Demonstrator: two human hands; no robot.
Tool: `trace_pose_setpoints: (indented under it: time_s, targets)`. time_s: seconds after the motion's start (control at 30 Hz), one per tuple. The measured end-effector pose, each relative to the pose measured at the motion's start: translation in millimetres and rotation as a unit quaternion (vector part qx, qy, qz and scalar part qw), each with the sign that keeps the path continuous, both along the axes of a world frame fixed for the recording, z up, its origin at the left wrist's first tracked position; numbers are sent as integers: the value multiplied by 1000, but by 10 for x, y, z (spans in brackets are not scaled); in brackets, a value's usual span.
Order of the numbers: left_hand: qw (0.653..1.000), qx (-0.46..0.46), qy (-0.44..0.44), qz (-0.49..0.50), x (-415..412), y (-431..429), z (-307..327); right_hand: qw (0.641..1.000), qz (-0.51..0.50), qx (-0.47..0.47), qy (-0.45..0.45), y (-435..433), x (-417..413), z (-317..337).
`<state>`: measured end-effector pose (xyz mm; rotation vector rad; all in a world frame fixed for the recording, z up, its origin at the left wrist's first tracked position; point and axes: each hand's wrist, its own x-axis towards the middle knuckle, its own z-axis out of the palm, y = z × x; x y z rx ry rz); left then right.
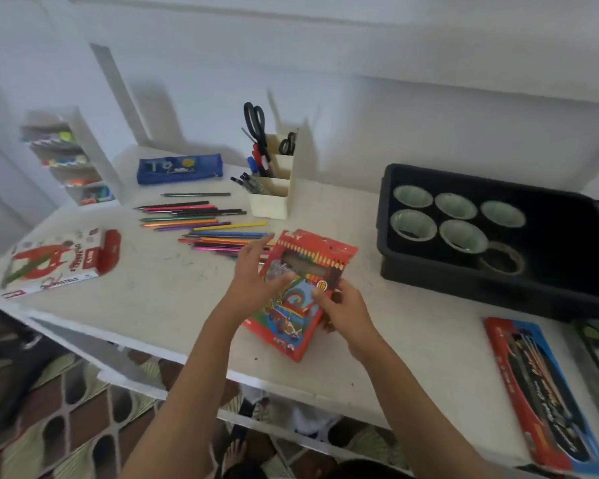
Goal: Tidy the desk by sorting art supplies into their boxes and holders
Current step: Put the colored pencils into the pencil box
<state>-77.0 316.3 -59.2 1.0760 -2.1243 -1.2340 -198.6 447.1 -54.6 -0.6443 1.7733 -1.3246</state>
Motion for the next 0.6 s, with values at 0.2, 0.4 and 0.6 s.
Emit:
trace_pose_setpoints:
  time_s: [0.2,0.4,0.6]
  targets:
    - [969,-61,-232,-63,762,-346,-92,994,40,-37,-94,-498,645,45]
    - [939,-132,-271,-166,1488,-913,-216,978,197,24,-70,-725,1074,-67]
    - [873,-173,-350,-291,1801,-1508,-265,966,196,148,75,-791,939,-57]
